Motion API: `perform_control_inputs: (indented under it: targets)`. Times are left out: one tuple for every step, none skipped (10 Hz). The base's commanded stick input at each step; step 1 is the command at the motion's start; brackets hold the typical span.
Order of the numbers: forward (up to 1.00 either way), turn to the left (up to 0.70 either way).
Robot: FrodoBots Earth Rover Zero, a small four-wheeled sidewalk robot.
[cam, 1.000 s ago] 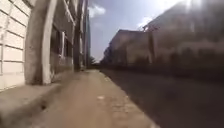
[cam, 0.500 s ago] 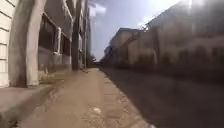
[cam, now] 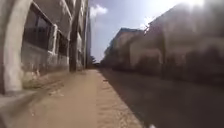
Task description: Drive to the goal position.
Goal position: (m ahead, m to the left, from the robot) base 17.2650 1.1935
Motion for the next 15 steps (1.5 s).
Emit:
perform_control_inputs:
  targets:
    - [1.0,0.0]
    - [1.0,0.03]
    - [1.0,0.11]
    - [1.0,0.2]
    - [1.0,0.0]
    - [1.0,0.0]
    - [1.0,0.0]
    - [1.0,0.0]
    - [1.0,0.0]
    - [1.0,0.0]
    - [1.0,0.0]
    - [1.0,0.0]
    - [1.0,0.0]
    - [1.0,0.0]
    - [1.0,0.0]
